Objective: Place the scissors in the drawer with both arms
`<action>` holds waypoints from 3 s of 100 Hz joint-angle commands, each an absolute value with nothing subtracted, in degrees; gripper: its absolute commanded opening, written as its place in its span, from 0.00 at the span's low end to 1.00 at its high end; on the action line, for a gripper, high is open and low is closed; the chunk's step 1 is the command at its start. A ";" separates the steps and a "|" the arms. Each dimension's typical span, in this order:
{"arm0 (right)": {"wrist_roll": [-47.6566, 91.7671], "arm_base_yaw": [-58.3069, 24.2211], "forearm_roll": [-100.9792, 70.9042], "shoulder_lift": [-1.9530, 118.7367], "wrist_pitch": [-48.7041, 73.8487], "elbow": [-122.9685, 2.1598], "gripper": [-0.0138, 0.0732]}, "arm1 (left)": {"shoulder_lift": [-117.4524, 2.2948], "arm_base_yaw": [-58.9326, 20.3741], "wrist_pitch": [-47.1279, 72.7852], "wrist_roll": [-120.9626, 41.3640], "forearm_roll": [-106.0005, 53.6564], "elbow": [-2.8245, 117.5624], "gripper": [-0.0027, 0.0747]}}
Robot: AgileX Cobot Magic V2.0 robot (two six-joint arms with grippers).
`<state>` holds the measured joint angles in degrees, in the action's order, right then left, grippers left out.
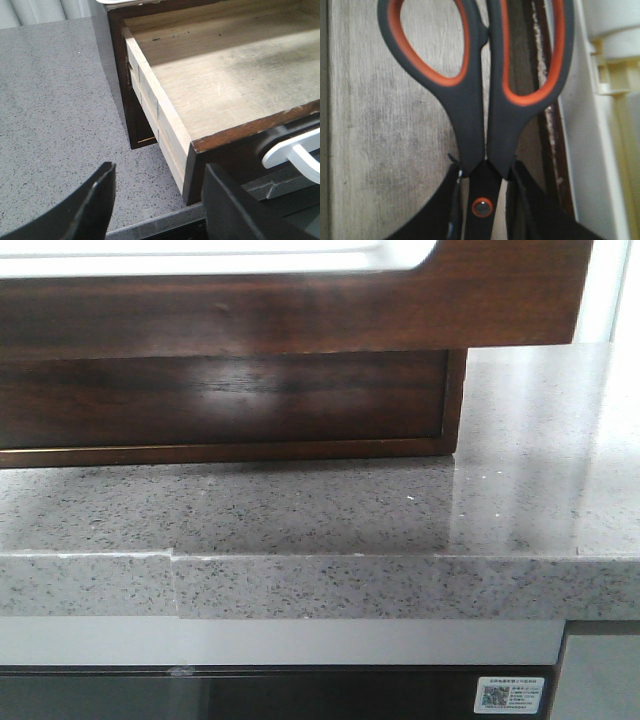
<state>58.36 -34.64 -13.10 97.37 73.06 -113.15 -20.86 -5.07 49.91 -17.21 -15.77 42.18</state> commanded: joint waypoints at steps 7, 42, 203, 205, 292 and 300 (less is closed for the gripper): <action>60.29 -35.80 -13.86 98.15 75.02 -114.72 0.08 | -21.89 -5.55 45.70 -17.11 -16.52 43.98 0.51; 62.12 -36.57 -13.19 100.41 75.02 -114.72 0.09 | -21.89 -5.55 45.70 -17.11 -15.74 43.98 0.51; 19.93 -15.14 -13.45 57.13 62.02 -82.35 0.43 | -21.89 -5.55 45.70 -17.11 -15.61 43.98 0.51; 19.78 -14.49 -13.45 55.71 60.34 -79.96 0.43 | -21.89 -5.55 45.70 -17.11 -15.61 43.98 0.51; 17.41 -10.64 -14.02 34.13 41.09 -47.18 0.31 | -21.89 -5.55 44.14 -17.11 -16.82 41.75 0.47; 17.41 -10.64 -14.02 34.13 41.09 -47.18 0.18 | -21.89 -5.55 44.03 -17.11 -16.82 41.75 0.35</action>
